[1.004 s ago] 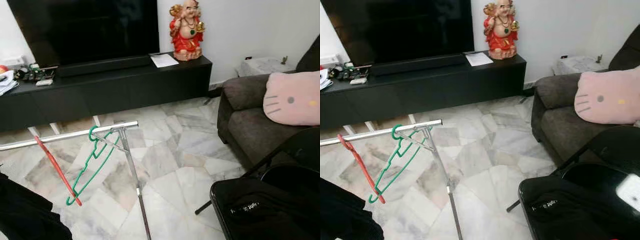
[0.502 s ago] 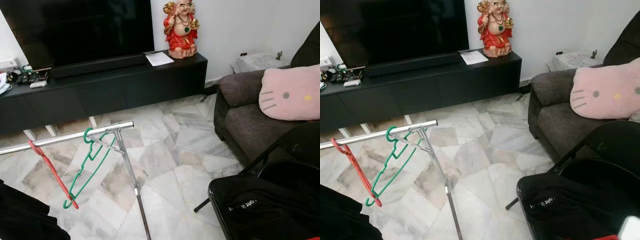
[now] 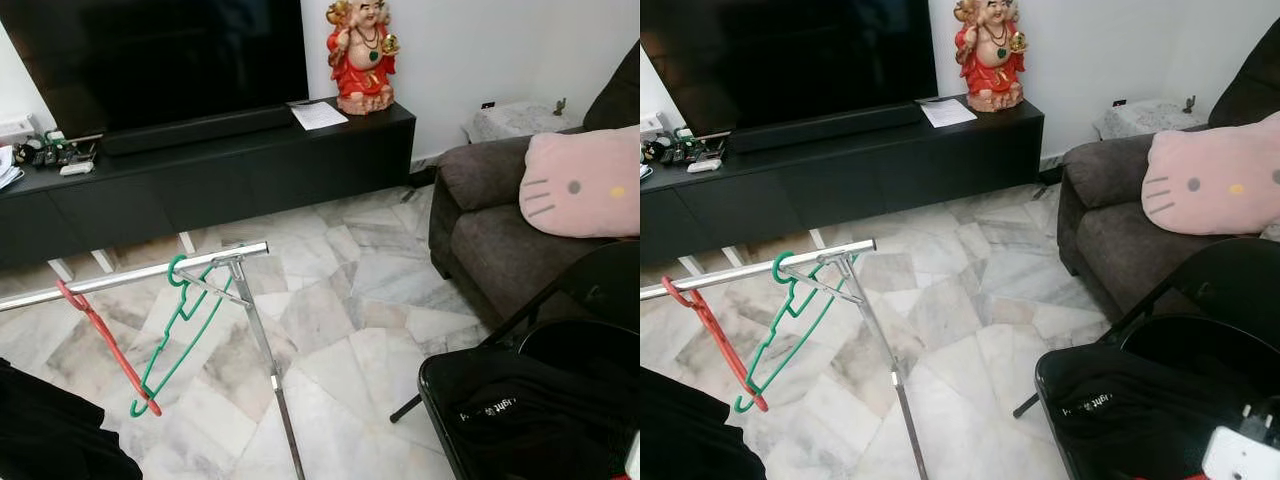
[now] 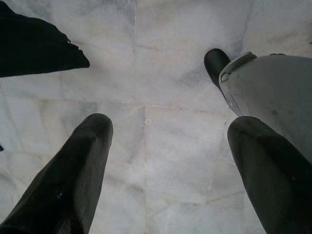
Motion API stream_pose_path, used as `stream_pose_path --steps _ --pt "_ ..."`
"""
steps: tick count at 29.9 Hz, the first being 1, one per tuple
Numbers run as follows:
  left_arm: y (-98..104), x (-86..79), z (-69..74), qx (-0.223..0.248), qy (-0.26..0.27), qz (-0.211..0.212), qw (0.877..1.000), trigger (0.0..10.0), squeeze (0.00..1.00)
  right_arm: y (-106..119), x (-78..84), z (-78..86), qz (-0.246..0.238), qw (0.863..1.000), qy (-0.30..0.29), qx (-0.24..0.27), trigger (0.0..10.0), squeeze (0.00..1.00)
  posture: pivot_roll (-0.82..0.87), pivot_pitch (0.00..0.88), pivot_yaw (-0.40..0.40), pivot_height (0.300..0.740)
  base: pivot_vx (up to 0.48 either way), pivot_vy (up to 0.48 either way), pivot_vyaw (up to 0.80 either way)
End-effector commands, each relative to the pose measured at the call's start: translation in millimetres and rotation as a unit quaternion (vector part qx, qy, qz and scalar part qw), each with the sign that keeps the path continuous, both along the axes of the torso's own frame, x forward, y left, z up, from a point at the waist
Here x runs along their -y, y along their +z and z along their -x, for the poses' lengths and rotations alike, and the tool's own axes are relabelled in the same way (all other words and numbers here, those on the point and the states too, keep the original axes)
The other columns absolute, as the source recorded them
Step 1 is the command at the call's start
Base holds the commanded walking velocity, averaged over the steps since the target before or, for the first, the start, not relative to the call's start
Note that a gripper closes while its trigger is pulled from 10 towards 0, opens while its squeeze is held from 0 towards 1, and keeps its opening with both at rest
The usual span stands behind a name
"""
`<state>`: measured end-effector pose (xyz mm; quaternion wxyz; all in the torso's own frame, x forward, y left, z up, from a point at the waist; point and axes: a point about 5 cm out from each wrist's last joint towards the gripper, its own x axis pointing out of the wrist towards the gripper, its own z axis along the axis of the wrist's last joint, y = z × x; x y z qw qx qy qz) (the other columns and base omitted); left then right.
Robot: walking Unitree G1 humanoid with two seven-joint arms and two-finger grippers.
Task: Hang hanger
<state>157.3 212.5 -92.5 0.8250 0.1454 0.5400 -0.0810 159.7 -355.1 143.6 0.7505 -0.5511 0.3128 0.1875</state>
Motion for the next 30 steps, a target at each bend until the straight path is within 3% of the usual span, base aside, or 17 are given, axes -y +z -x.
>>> stream_pose_path --steps 1,12,30 --pt "0 -5.6 3.4 -0.01 0.0 -0.008 1.0 10.0 0.0 -4 -1.0 3.9 0.015 0.999 0.014 -0.025 10.0 0.0 -0.2 0.055 0.101 0.74 0.0 0.0 0.0" --pt "0 -4.9 3.3 -0.01 0.001 -0.007 1.0 10.0 0.0 -15 25.7 17.9 0.076 0.995 -0.041 -0.053 10.0 0.0 -0.2 0.052 0.099 0.74 0.0 0.0 0.0" --pt "0 -5.8 2.6 -0.008 0.002 -0.009 1.0 10.0 0.0 -32 24.0 14.4 0.059 0.996 -0.044 -0.04 10.0 0.0 -0.19 0.05 0.101 0.74 0.0 0.0 0.0"
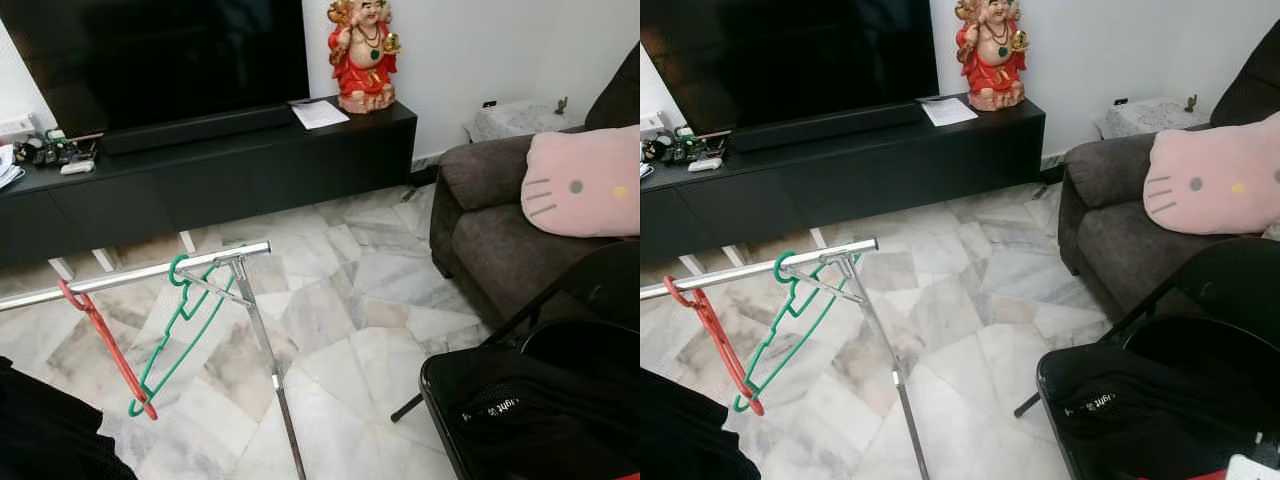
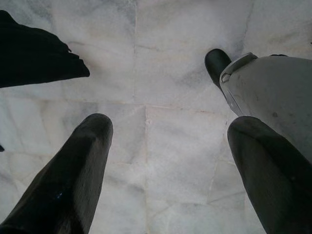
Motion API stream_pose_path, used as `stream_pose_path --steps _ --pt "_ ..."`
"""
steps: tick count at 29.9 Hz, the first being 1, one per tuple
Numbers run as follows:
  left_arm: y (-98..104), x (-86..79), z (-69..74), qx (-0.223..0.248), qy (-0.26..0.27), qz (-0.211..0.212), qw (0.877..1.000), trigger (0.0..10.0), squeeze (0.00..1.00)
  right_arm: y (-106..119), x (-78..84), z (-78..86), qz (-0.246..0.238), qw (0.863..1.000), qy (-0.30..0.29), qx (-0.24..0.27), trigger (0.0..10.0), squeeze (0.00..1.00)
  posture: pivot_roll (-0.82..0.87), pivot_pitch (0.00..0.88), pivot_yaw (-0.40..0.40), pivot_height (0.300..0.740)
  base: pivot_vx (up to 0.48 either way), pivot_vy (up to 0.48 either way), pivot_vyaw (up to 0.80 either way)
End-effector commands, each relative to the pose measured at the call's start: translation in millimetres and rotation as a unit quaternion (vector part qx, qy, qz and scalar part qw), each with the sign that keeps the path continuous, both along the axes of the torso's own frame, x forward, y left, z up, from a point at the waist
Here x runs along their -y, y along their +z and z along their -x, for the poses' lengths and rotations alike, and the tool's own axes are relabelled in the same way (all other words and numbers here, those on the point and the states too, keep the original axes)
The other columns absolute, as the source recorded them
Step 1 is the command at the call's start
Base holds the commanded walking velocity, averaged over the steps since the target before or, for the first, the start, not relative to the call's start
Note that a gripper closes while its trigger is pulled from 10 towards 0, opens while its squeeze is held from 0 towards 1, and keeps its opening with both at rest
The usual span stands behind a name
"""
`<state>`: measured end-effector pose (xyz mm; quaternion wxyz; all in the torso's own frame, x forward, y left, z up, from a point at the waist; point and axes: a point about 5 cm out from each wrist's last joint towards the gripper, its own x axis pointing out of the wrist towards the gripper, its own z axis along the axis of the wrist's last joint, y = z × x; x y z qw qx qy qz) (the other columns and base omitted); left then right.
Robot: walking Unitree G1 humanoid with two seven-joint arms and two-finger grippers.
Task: Hang hanger
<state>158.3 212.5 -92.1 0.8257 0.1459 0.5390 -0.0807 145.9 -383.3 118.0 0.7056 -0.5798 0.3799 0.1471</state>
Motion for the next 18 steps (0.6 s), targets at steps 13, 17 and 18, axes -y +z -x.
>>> stream_pose_path --steps 13,17,18 --pt "0 -6.6 3.5 -0.009 0.0 -0.012 1.0 10.0 0.0 -17 -7.6 1.2 -0.031 0.999 0.009 -0.015 10.0 0.0 -0.19 0.051 0.103 0.74 0.0 0.0 0.0" --pt "0 -6.8 3.5 -0.009 0.0 -0.013 1.0 10.0 0.0 -21 -8.7 0.1 -0.026 0.999 0.018 -0.021 10.0 0.0 -0.18 0.051 0.102 0.74 0.0 0.0 0.0" --pt "0 -6.8 3.5 -0.009 0.0 -0.013 1.0 10.0 0.0 -21 -9.3 -0.2 -0.026 0.999 0.019 -0.021 10.0 0.0 -0.18 0.052 0.102 0.74 0.0 0.0 0.0"
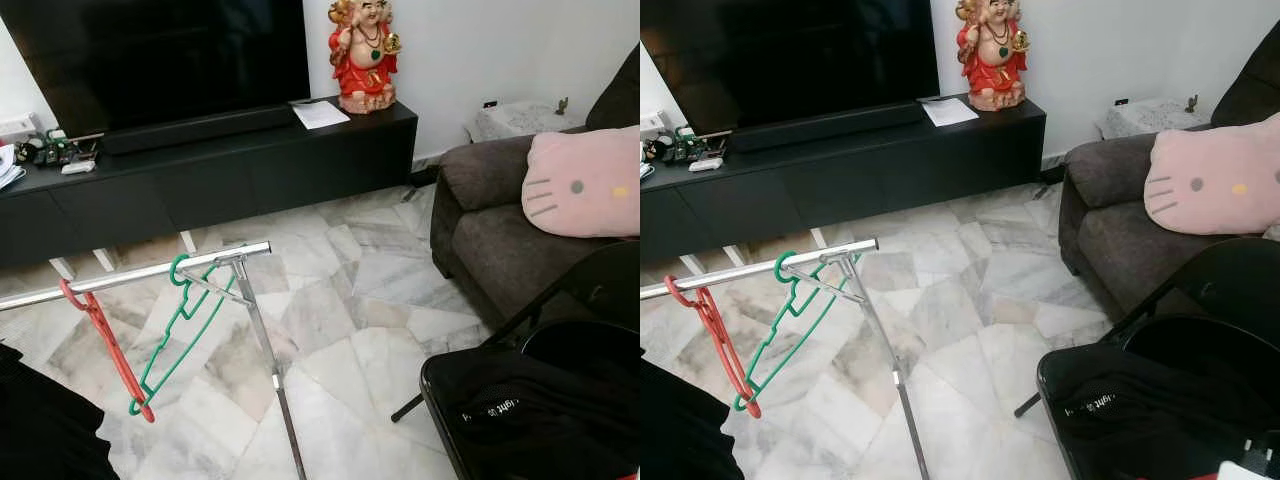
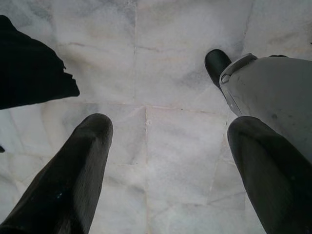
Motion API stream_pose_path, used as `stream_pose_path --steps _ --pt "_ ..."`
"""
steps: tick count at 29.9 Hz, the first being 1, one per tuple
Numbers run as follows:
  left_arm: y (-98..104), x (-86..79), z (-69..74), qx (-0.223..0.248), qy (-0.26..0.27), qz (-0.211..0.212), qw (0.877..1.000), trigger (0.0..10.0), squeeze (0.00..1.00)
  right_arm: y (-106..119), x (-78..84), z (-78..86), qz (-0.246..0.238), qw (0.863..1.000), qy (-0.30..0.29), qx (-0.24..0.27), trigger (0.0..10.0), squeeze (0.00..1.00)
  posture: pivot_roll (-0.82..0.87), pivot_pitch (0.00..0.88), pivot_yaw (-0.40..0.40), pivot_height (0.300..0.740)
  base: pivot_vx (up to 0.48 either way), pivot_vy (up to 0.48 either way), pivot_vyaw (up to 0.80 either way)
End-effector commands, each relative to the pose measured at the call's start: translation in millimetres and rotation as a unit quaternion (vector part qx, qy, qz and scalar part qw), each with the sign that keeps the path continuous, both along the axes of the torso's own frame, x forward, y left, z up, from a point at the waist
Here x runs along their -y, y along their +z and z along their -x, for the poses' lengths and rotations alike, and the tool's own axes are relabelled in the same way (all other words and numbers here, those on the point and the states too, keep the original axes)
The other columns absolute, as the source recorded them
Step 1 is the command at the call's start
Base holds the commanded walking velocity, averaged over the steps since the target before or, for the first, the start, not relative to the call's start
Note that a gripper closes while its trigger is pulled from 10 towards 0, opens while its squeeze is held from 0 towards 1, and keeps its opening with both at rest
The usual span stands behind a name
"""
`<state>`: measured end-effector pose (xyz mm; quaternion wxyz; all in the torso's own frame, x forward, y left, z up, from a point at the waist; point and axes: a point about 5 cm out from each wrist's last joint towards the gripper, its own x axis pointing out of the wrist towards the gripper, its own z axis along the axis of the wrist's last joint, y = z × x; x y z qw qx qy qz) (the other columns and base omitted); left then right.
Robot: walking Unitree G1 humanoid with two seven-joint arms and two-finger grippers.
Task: Hang hanger
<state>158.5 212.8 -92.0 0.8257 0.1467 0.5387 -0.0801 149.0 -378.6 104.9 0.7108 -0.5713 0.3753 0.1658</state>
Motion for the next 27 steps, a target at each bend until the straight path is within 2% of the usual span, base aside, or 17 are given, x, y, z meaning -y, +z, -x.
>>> stream_pose_path --steps 1,5,10,12,18,21,27 --pt "0 -6.6 3.8 -0.01 0.001 -0.012 1.0 10.0 0.0 -10 -6.4 1.9 -0.012 1.0 0.012 -0.011 10.0 0.0 -0.18 0.051 0.102 0.74 0.0 0.0 0.0" --pt "0 -6.6 3.7 -0.009 0.0 -0.013 1.0 10.0 0.0 -17 -16.0 -0.7 -0.038 0.999 0.02 -0.005 10.0 0.0 -0.18 0.052 0.101 0.74 0.0 0.0 0.0" --pt "0 -6.6 3.7 -0.009 0.001 -0.013 1.0 10.0 0.0 -20 -18.9 -1.0 -0.043 0.999 0.029 -0.007 10.0 0.0 -0.18 0.051 0.101 0.74 0.0 0.0 0.0" --pt "0 -7.0 3.6 -0.009 0.0 -0.014 1.0 10.0 0.0 -20 -24.1 1.3 -0.069 0.997 0.037 -0.012 10.0 0.0 -0.18 0.051 0.104 0.74 0.0 0.0 0.0" --pt "0 -7.1 3.4 -0.009 -0.002 -0.014 1.0 10.0 0.0 -23 -29.8 3.7 -0.091 0.995 0.039 -0.025 10.0 0.0 -0.18 0.052 0.105 0.74 0.0 0.0 0.0" --pt "0 -7.2 3.3 -0.009 -0.002 -0.014 1.0 10.0 0.0 -27 -35.5 4.5 -0.098 0.993 0.049 -0.038 10.0 0.0 -0.18 0.05 0.104 0.74 0.0 0.0 0.0" --pt "0 -7.5 3.3 -0.007 -0.002 -0.017 1.0 10.0 0.0 -25 -37.7 -2.5 -0.092 0.994 0.061 -0.012 10.0 0.0 -0.17 0.05 0.104 0.74 0.0 0.0 0.0"
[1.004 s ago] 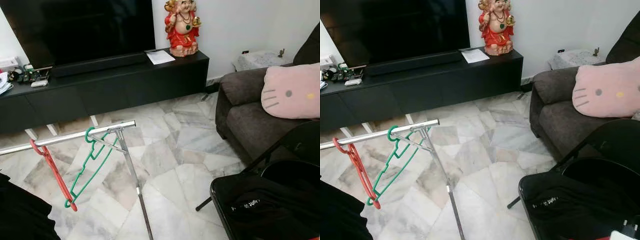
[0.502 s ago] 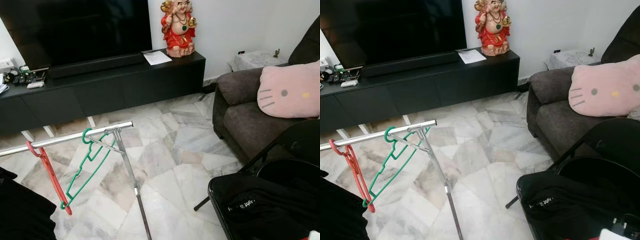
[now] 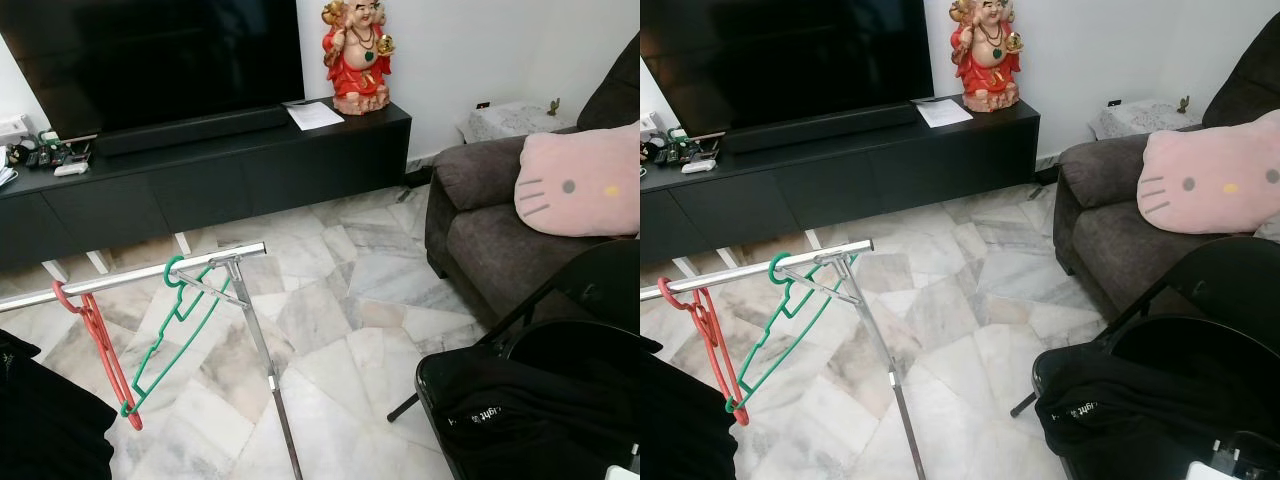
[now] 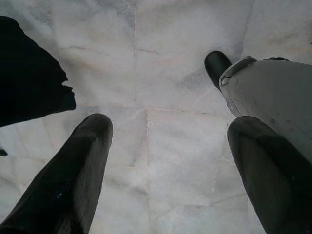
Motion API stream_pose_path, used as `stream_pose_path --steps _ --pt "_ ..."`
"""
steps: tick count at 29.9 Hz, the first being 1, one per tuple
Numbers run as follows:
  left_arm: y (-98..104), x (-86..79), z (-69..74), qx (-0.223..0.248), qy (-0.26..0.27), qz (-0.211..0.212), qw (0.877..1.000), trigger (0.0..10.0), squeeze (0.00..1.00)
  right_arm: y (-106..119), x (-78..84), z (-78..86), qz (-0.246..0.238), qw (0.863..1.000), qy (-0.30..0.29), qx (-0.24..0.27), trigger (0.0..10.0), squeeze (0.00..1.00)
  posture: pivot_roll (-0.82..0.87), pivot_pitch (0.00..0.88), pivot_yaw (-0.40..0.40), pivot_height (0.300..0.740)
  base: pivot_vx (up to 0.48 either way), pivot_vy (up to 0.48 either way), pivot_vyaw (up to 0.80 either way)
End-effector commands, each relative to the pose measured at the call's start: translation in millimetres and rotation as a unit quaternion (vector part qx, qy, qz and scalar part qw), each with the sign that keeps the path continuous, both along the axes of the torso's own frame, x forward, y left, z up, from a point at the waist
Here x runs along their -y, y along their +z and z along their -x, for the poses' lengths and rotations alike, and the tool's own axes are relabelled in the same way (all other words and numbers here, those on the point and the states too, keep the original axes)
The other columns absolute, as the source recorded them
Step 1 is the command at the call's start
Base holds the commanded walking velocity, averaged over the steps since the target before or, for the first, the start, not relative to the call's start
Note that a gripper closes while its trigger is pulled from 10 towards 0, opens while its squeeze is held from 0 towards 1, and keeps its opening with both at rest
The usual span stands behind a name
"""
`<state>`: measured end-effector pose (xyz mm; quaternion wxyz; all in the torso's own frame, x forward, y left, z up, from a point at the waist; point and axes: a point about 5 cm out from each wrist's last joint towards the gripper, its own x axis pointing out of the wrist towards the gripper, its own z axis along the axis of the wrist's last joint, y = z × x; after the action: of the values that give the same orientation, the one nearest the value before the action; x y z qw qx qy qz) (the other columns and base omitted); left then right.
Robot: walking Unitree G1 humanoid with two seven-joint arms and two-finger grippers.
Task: Hang hanger
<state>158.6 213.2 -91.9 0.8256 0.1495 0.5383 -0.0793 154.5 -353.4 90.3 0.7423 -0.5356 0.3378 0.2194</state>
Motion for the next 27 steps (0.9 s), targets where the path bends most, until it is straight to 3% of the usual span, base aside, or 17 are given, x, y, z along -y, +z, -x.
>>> stream_pose_path --steps 1,5,6,8,9,22,27 --pt "0 -7.2 3.3 -0.008 -0.001 -0.014 1.0 10.0 0.0 -10 -13.2 1.6 -0.022 0.999 0.023 -0.008 10.0 0.0 -0.17 0.05 0.104 0.74 0.0 0.0 0.0" --pt "0 -7.4 3.1 -0.007 -0.001 -0.016 1.0 10.0 0.0 -7 -14.9 -3.8 -0.011 0.999 0.034 0.008 10.0 0.0 -0.17 0.049 0.104 0.74 0.0 0.0 0.0" --pt "0 -7.4 3.1 -0.007 -0.001 -0.016 1.0 10.0 0.0 -6 -15.0 -4.9 -0.009 0.999 0.036 0.011 8.8 0.0 -0.17 0.049 0.104 0.74 0.0 0.0 0.0" --pt "0 -7.4 3.0 -0.006 -0.001 -0.016 1.0 10.0 0.0 -5 -15.7 -6.7 -0.009 0.999 0.037 0.016 1.3 0.0 -0.17 0.048 0.104 0.74 0.0 0.0 0.0" --pt "0 -7.5 3.0 -0.006 -0.001 -0.017 1.0 10.0 0.0 -5 -16.5 -7.8 -0.009 0.999 0.039 0.018 0.0 0.0 -0.17 0.048 0.105 0.74 0.0 0.0 0.0" --pt "0 -7.5 3.1 -0.006 -0.002 -0.018 1.0 10.0 0.0 -2 -25.2 -18.9 -0.009 0.997 0.053 0.047 0.0 0.0 -0.17 0.048 0.104 0.74 0.0 0.0 0.0" --pt "0 -7.5 3.0 -0.006 -0.002 -0.018 1.0 10.0 0.0 7 -29.1 -27.3 -0.015 0.995 0.055 0.081 0.0 0.0 -0.17 0.049 0.103 0.74 0.0 0.0 0.0"
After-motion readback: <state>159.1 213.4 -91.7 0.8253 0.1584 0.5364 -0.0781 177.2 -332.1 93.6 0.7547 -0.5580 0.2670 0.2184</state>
